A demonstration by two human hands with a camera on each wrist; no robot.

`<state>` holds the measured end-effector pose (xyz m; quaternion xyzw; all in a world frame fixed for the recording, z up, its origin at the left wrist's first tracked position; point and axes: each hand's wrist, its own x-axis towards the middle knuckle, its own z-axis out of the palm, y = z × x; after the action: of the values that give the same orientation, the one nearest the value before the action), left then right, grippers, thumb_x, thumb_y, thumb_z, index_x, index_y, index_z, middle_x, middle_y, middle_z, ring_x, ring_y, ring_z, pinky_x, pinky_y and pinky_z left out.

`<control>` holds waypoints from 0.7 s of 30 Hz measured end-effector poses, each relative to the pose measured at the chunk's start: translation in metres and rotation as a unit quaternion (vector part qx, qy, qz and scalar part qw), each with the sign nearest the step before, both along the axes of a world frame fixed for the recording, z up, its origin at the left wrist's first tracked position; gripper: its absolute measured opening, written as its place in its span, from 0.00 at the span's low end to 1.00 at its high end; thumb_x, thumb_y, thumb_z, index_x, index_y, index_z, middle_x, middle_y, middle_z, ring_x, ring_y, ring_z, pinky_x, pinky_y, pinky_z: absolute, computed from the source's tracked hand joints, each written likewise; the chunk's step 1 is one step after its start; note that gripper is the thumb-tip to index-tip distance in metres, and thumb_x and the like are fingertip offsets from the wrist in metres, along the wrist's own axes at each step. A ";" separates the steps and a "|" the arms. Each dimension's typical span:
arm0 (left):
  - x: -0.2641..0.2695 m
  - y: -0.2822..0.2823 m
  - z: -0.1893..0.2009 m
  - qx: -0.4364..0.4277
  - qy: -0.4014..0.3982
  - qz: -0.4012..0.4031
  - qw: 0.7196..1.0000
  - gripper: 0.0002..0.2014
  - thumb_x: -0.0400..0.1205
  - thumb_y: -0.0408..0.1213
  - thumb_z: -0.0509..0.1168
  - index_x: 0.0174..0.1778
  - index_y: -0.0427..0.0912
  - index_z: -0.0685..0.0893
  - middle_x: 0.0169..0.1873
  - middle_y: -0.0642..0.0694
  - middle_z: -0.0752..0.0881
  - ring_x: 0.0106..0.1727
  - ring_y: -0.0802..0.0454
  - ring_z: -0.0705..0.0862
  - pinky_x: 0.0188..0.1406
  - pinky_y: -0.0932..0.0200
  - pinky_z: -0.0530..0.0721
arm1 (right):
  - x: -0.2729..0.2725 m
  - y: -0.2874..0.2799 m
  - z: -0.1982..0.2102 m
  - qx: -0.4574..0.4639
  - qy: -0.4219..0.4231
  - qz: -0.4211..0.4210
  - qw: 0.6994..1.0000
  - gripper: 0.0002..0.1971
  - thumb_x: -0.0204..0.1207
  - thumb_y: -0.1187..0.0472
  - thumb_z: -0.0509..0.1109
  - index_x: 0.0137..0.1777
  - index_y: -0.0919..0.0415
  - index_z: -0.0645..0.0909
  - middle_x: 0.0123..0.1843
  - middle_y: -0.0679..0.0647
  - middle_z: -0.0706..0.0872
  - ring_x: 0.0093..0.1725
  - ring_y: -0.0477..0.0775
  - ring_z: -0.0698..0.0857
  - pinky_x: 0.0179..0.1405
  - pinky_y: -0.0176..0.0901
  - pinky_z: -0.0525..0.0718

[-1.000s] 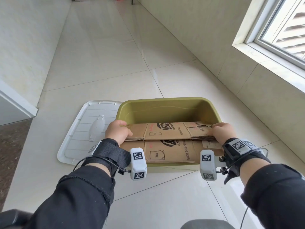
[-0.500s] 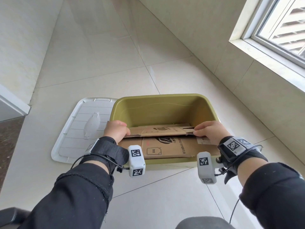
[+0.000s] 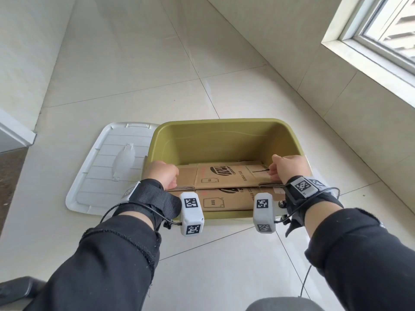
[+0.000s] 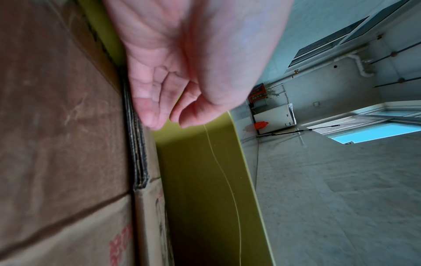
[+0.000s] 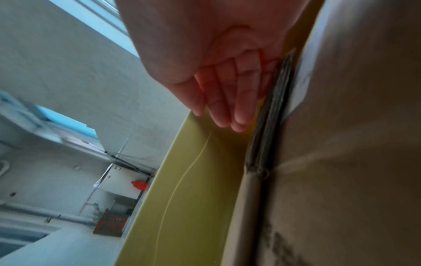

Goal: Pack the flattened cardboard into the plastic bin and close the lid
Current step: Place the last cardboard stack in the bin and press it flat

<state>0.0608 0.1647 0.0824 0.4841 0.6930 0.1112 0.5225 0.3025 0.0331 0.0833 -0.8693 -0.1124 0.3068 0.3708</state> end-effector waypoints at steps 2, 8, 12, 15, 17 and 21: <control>0.000 -0.002 0.000 -0.018 0.020 -0.046 0.999 0.06 0.77 0.23 0.66 0.38 0.36 0.78 0.37 0.41 0.81 0.40 0.46 0.83 0.60 0.48 0.86 | 0.000 -0.001 -0.006 -0.004 0.011 -0.011 1.000 0.18 0.75 0.55 0.63 0.26 0.60 0.83 0.31 0.56 0.89 0.35 0.60 0.87 0.50 0.53 0.88; 0.000 -0.008 -0.004 -0.076 0.083 -0.191 0.975 0.11 0.71 0.24 0.73 0.36 0.42 0.78 0.56 0.36 0.86 0.61 0.39 0.85 0.67 0.45 0.82 | 0.004 0.008 -0.018 -0.062 0.052 0.012 0.997 0.21 0.79 0.56 0.64 0.25 0.64 0.80 0.27 0.57 0.83 0.24 0.53 0.76 0.44 0.47 0.82; 0.001 -0.002 -0.008 -0.098 0.094 -0.199 0.971 0.14 0.74 0.29 0.72 0.55 0.37 0.80 0.60 0.38 0.83 0.50 0.48 0.85 0.50 0.49 0.87 | 0.004 0.009 -0.015 -0.097 0.112 0.053 0.988 0.20 0.81 0.60 0.61 0.28 0.69 0.77 0.29 0.60 0.80 0.24 0.53 0.75 0.28 0.39 0.80; 0.001 -0.002 -0.013 -0.097 0.096 -0.180 0.974 0.21 0.78 0.31 0.67 0.68 0.37 0.73 0.61 0.39 0.81 0.40 0.56 0.81 0.34 0.61 0.83 | 0.003 0.008 -0.011 -0.111 0.171 0.077 0.976 0.18 0.83 0.60 0.57 0.31 0.67 0.73 0.27 0.57 0.76 0.23 0.51 0.73 0.11 0.29 0.72; 0.000 -0.002 -0.014 -0.110 0.085 -0.156 0.978 0.15 0.79 0.30 0.64 0.60 0.37 0.72 0.52 0.40 0.81 0.39 0.55 0.81 0.44 0.59 0.86 | 0.000 0.006 -0.009 -0.105 0.213 0.080 0.968 0.17 0.83 0.60 0.56 0.31 0.64 0.71 0.24 0.55 0.73 0.19 0.50 0.72 0.10 0.27 0.68; 0.001 -0.006 0.003 -0.141 0.035 -0.152 0.978 0.16 0.81 0.31 0.62 0.64 0.36 0.73 0.50 0.38 0.81 0.52 0.48 0.84 0.43 0.56 0.83 | 0.000 0.003 -0.007 -0.100 0.215 0.086 0.968 0.16 0.83 0.61 0.58 0.33 0.64 0.72 0.31 0.58 0.74 0.18 0.52 0.78 0.11 0.29 0.74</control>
<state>0.0616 0.1590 0.0853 0.5091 0.6378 -0.0855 0.5716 0.3020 0.0360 0.0768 -0.8025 -0.0736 0.5269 0.2700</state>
